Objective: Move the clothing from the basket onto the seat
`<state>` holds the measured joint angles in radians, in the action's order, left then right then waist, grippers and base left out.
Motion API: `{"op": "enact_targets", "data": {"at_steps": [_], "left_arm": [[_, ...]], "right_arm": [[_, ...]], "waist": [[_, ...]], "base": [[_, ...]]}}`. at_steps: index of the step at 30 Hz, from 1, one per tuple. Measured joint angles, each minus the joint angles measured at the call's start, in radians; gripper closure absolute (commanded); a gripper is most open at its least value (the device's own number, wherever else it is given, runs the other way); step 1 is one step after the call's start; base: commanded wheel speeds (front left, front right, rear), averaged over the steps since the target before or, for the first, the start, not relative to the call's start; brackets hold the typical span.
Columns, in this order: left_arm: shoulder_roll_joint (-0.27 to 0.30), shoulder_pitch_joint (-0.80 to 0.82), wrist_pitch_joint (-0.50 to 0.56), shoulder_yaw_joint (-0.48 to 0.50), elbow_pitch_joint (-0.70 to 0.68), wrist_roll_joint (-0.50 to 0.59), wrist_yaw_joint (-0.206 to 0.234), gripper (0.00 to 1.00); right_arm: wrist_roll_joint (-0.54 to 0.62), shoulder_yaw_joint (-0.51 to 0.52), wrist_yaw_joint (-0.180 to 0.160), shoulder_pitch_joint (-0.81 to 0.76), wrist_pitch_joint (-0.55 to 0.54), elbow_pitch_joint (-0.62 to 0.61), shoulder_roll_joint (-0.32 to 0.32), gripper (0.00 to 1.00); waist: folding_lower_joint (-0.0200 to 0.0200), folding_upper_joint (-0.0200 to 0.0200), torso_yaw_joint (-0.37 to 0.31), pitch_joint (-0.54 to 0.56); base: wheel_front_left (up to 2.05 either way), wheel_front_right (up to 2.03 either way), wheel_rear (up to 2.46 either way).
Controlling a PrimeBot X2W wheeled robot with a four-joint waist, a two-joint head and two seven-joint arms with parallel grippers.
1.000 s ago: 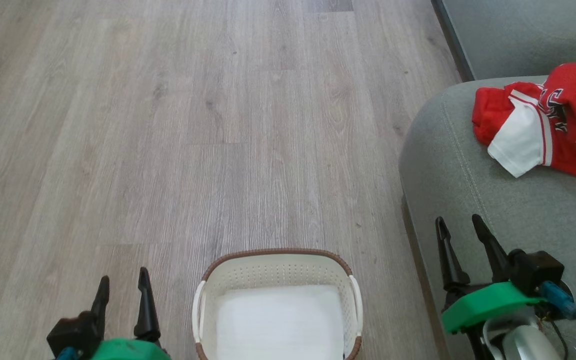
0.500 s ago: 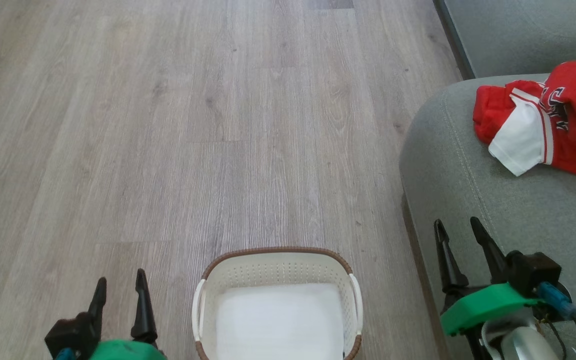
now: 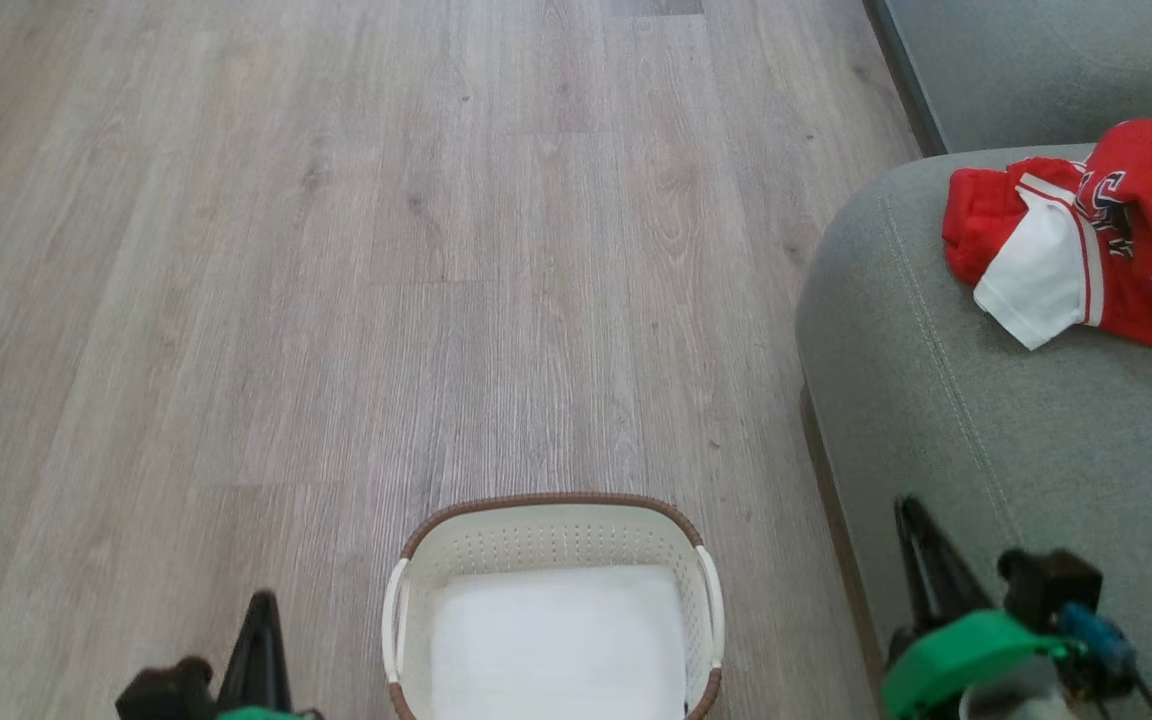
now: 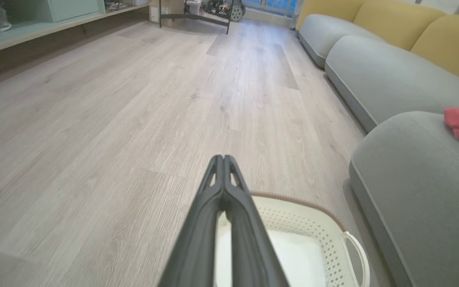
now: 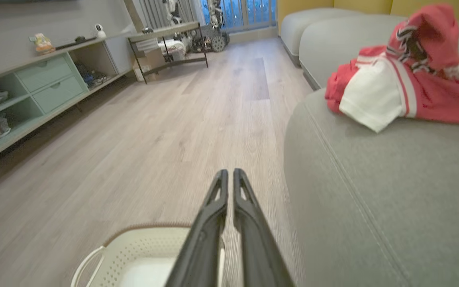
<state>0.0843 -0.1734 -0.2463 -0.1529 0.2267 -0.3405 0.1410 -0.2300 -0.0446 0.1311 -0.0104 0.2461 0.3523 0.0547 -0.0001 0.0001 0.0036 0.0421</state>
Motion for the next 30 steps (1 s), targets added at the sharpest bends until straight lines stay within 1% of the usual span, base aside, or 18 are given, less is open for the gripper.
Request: {"op": "enact_targets", "data": {"at_steps": [3, 18, 30], "left_arm": [[-0.001, -0.013, 0.009, 0.001, 0.009, -0.027, -0.002, 1.0], [-0.004, 0.011, 0.051, 0.022, 0.01, -0.177, -0.036, 1.0], [-0.006, 0.032, 0.08, 0.04, 0.014, -0.288, -0.055, 1.0]], "right_arm": [[-0.029, 0.001, 0.0, -0.024, -0.009, 0.009, 0.0, 1.0], [-0.194, 0.015, 0.0, -0.019, -0.049, 0.001, 0.0, 1.0], [-0.314, 0.034, 0.0, -0.017, -0.079, -0.007, 0.0, 1.0]], "waist": [[0.0, 0.0, 0.0, -0.001], [0.0, 0.0, 0.0, -0.007], [0.0, 0.0, -0.001, -0.011]], "base": [[0.0, 0.0, 0.0], [0.0, 0.0, 0.0], [0.0, 0.0, 0.0]]}}
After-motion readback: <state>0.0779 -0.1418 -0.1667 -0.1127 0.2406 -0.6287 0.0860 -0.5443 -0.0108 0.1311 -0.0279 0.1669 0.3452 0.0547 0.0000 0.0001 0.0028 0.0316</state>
